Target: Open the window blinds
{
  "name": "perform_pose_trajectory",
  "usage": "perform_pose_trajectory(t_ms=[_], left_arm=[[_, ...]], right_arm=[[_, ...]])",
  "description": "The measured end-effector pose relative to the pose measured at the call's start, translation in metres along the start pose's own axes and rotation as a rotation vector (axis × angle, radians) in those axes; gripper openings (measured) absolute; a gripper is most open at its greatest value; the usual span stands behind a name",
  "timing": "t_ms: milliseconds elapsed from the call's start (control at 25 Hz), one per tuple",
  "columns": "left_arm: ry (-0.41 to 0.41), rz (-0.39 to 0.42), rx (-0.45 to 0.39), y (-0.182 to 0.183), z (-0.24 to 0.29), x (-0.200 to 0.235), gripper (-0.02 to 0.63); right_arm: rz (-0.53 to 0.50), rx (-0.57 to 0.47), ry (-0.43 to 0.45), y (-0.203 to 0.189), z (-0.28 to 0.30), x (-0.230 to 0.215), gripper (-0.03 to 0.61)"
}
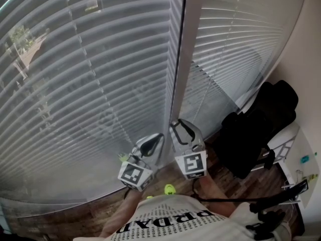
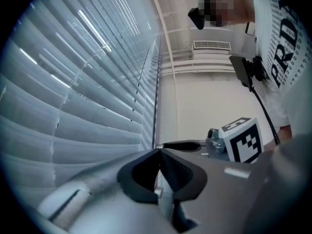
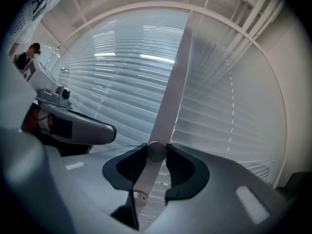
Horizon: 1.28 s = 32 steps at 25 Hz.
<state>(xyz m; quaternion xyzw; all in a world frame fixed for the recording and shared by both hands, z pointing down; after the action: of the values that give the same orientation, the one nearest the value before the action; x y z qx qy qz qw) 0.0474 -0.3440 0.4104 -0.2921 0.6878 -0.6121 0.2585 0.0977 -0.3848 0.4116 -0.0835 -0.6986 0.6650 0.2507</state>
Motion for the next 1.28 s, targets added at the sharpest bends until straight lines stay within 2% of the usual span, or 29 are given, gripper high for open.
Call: perform_pose_trajectory(t_ms=[360, 800, 1080, 1280], left_arm=[[0.005, -0.011, -0.006, 0.0021, -0.0003, 0.0004, -0.008], [0.000, -0.001, 0.014, -0.0024, -0.0038, 0.0012, -0.008], [-0.002, -0.017, -0.001, 0.0029, -0.0041, -0.0014, -0.008], [-0.007, 0.010, 0.014, -0.0022, -0.0059, 0.0014, -0.008]], right_arm=[[0.063, -0.005, -0.006, -0.0014, -0.0004, -0.0018, 0.133], [0.239, -0.015, -0.014, -0.0032, -0.0015, -0.0050, 0.132], [0.372, -0.025, -0.017, -0.0039, -0.0024, -0.0053, 0.133], [0.463, -0.035, -0.020, -0.0052, -0.0020, -0.0074, 0.133]])
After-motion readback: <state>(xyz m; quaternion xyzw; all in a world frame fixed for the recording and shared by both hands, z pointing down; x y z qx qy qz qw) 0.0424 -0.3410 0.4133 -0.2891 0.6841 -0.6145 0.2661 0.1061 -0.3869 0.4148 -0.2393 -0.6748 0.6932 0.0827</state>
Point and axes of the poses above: the fingertips, and each gripper's own axes: z forward along the fingers, x to its left, y out of its top, the point moved 1 cm from there along -z, backward along the fingers, and after that the axes turned 3 degrees about z, right-handed, at the moved point
